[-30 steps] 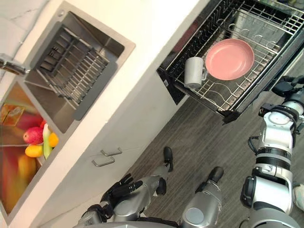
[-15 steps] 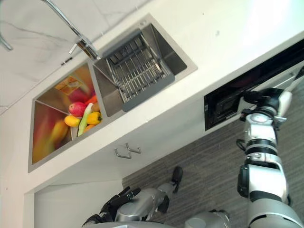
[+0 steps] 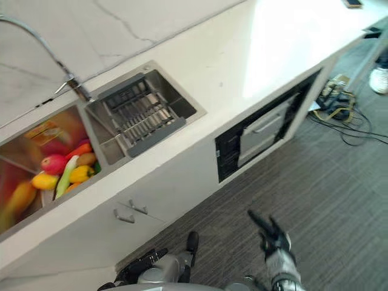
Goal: Walk over to the sink, pick up the cup, carry it to the dishwasher, place the cup inside the dishwasher, then close the dishwasher door
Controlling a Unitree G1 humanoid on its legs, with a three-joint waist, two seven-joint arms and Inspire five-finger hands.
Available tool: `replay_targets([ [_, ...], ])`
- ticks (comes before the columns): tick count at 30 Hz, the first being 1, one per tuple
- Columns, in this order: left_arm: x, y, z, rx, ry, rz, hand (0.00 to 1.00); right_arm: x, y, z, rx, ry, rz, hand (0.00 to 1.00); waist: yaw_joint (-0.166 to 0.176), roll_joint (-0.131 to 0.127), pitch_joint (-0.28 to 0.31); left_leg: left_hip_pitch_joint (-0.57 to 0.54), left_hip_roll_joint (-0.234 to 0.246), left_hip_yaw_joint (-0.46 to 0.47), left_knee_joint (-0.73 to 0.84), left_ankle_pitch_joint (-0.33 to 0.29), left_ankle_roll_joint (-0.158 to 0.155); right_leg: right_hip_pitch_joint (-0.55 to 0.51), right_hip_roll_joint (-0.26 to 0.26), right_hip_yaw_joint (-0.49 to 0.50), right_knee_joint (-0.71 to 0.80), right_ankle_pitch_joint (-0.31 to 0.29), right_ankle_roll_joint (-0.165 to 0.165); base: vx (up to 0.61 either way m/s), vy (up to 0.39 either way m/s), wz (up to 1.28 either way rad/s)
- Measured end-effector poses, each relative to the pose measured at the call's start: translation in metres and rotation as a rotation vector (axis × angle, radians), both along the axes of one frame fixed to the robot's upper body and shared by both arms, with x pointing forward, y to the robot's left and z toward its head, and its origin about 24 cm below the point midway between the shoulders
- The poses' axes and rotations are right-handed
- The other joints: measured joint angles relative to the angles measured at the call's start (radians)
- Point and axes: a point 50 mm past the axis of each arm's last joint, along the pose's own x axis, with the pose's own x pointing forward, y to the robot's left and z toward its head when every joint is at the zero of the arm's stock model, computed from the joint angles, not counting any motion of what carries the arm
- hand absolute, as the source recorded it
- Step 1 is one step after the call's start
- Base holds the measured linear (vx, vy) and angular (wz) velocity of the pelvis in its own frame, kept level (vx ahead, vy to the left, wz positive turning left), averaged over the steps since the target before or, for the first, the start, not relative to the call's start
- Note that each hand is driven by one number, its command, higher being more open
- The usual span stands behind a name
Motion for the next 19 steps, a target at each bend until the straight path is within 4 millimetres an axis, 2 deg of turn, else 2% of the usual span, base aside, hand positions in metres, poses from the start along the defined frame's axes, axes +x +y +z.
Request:
replay_targets([
  [2, -0.003, 0.013, 0.001, 0.018, 0.025, 0.029, 1.00, -0.036, 0.016, -0.013, -0.003, 0.175, 0.026, 1.00, -0.013, -0.044, -0.024, -0.010, 0.016, 0.020, 0.000, -0.007, -0.001, -0.015, 0.020, 0.017, -0.028, 0.007, -0.007, -0.05, -0.032, -0.29],
  [3, -0.003, 0.014, 0.001, 0.019, 0.027, 0.035, 1.00, -0.039, 0.018, -0.014, -0.002, 0.189, 0.025, 1.00, -0.014, -0.049, -0.026, -0.012, 0.017, 0.021, 0.000, -0.007, -0.001, -0.015, 0.022, 0.017, -0.031, 0.006, -0.008, -0.02, -0.027, -0.16],
  [5, -0.003, 0.026, 0.003, 0.028, 0.033, 0.073, 1.00, -0.053, 0.028, -0.018, 0.003, 0.280, 0.032, 1.00, -0.017, -0.091, -0.031, -0.020, 0.014, 0.021, 0.000, -0.015, 0.010, -0.015, 0.027, 0.012, -0.039, 0.004, -0.010, 0.00, -0.006, 0.02],
  [6, -0.002, 0.028, 0.004, 0.026, 0.033, 0.090, 1.00, -0.055, 0.030, -0.019, 0.000, 0.300, 0.045, 1.00, -0.017, -0.102, -0.030, -0.023, 0.011, 0.021, 0.000, -0.017, 0.013, -0.016, 0.023, 0.010, -0.032, -0.002, -0.008, 0.00, 0.002, 0.20],
  [7, 0.000, 0.033, 0.005, 0.030, 0.030, 0.102, 1.00, -0.058, 0.034, -0.020, 0.000, 0.334, 0.058, 1.00, -0.019, -0.125, -0.030, -0.024, 0.002, 0.028, 0.000, -0.022, 0.021, -0.022, 0.002, 0.002, 0.002, -0.029, 0.012, 0.06, 0.056, 0.42],
  [8, 0.001, 0.038, 0.006, 0.043, 0.025, 0.110, 1.00, -0.060, 0.041, -0.022, 0.013, 0.360, 0.057, 1.00, -0.021, -0.160, -0.033, -0.025, -0.019, 0.056, 0.019, -0.038, 0.040, -0.030, -0.039, -0.014, 0.051, -0.050, 0.049, 0.09, 0.085, 0.54],
  [9, 0.001, 0.040, 0.007, 0.048, 0.021, 0.113, 1.00, -0.061, 0.044, -0.022, 0.019, 0.369, 0.056, 1.00, -0.021, -0.180, -0.032, -0.032, -0.035, 0.081, 0.053, -0.057, 0.048, -0.027, -0.064, -0.021, 0.080, -0.062, 0.068, 0.15, 0.099, 0.58],
  [10, -0.001, 0.039, 0.006, 0.050, 0.020, 0.135, 1.00, -0.059, 0.043, -0.022, 0.013, 0.373, 0.067, 1.00, -0.017, -0.192, -0.034, -0.039, -0.048, 0.094, 0.101, -0.108, 0.068, -0.039, -0.108, 0.018, 0.199, -0.059, 0.075, 0.15, 0.100, 0.44],
  [11, -0.004, 0.038, 0.005, 0.053, 0.026, 0.145, 1.00, -0.056, 0.043, -0.021, 0.008, 0.364, 0.080, 1.00, -0.017, -0.201, -0.030, -0.033, -0.056, 0.080, 0.111, -0.122, 0.075, -0.060, -0.128, 0.068, 0.271, -0.047, 0.082, 0.16, 0.108, 0.53],
  [12, -0.005, 0.034, 0.004, 0.053, 0.028, 0.156, 1.00, -0.045, 0.044, -0.020, -0.010, 0.338, 0.125, 1.00, -0.022, -0.188, -0.033, -0.008, -0.055, 0.047, 0.113, -0.132, 0.087, -0.110, -0.136, 0.192, 0.407, 0.015, 0.075, 0.22, 0.148, 0.76],
  [13, -0.005, 0.036, 0.004, 0.068, 0.033, 0.145, 1.00, -0.035, 0.044, -0.018, -0.025, 0.303, 0.155, 1.00, -0.040, -0.174, -0.023, 0.012, -0.037, -0.001, 0.116, -0.140, 0.099, -0.151, -0.103, 0.299, 0.470, -0.006, 0.078, 0.19, 0.092, 0.86],
  [14, -0.005, 0.038, 0.005, 0.073, 0.033, 0.141, 1.00, -0.032, 0.045, -0.017, -0.034, 0.291, 0.172, 1.00, -0.043, -0.173, -0.023, 0.020, -0.031, -0.024, 0.116, -0.142, 0.103, -0.156, -0.074, 0.328, 0.455, -0.051, 0.071, 0.22, 0.064, 0.99],
  [15, -0.005, 0.039, 0.005, 0.078, 0.031, 0.142, 1.00, -0.022, 0.046, -0.015, -0.057, 0.256, 0.204, 1.00, -0.043, -0.172, -0.023, 0.047, -0.022, -0.065, 0.102, -0.146, 0.108, -0.156, -0.023, 0.354, 0.391, -0.107, 0.046, 0.19, -0.001, 0.88],
  [16, -0.005, 0.039, 0.005, 0.081, 0.028, 0.144, 1.00, -0.013, 0.047, -0.012, -0.080, 0.214, 0.221, 1.00, -0.041, -0.172, -0.023, 0.077, -0.021, -0.094, 0.086, -0.150, 0.112, -0.158, 0.009, 0.358, 0.312, -0.119, 0.029, 0.20, -0.004, 0.80],
  [17, -0.005, 0.038, 0.005, 0.081, 0.028, 0.146, 1.00, -0.008, 0.047, -0.010, -0.089, 0.192, 0.230, 1.00, -0.040, -0.170, -0.022, 0.092, -0.021, -0.106, 0.078, -0.153, 0.113, -0.166, 0.022, 0.363, 0.277, -0.119, 0.028, 0.21, -0.032, 0.70],
  [19, -0.005, 0.034, 0.004, 0.071, 0.031, 0.148, 1.00, 0.003, 0.050, -0.007, -0.124, 0.137, 0.278, 1.00, -0.042, -0.156, -0.023, 0.130, -0.022, -0.153, 0.062, -0.169, 0.116, -0.228, 0.059, 0.428, 0.189, -0.107, 0.016, 0.14, -0.034, 0.54],
])
